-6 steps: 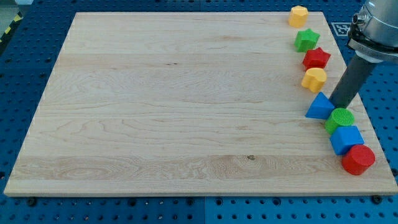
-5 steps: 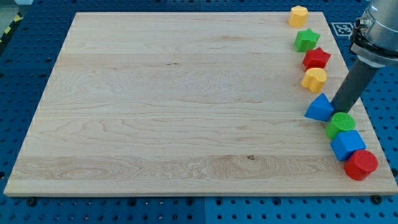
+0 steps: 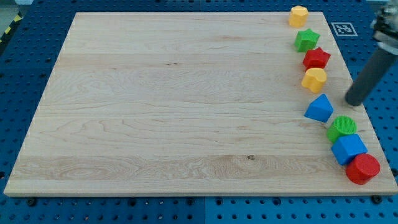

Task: Move blue triangle towards green circle

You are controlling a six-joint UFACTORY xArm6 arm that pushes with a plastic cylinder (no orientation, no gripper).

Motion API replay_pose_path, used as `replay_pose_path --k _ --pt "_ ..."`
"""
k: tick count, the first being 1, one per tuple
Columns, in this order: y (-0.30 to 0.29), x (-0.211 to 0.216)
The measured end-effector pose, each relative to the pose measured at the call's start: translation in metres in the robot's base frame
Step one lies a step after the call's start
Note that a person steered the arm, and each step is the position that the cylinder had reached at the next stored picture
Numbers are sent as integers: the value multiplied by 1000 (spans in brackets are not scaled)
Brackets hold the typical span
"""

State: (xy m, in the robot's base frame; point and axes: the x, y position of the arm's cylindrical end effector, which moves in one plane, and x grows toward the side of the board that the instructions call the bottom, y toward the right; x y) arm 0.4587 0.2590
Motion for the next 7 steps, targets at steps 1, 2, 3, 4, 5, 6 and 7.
replay_pose_path --k 1,2,3,4,5,6,7 --pt "-49 0" --pt "-86 0" --pt "-92 0" --pt "-87 -1" --pt "-73 -5" --pt "-74 -4" --pt "-76 6"
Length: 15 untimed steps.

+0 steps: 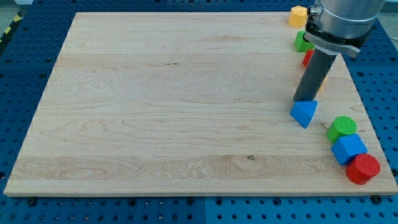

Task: Move blue triangle towards green circle

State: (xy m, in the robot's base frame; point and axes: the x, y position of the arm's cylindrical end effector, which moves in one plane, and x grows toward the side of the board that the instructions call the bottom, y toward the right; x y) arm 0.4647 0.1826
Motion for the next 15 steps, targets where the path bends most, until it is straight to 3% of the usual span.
replay_pose_path --k 4,6,8,9,13,15 --pt "-42 49" --pt "-42 31" --pt "-41 68" --pt "-50 45" --pt "0 42" --pt "-9 42"
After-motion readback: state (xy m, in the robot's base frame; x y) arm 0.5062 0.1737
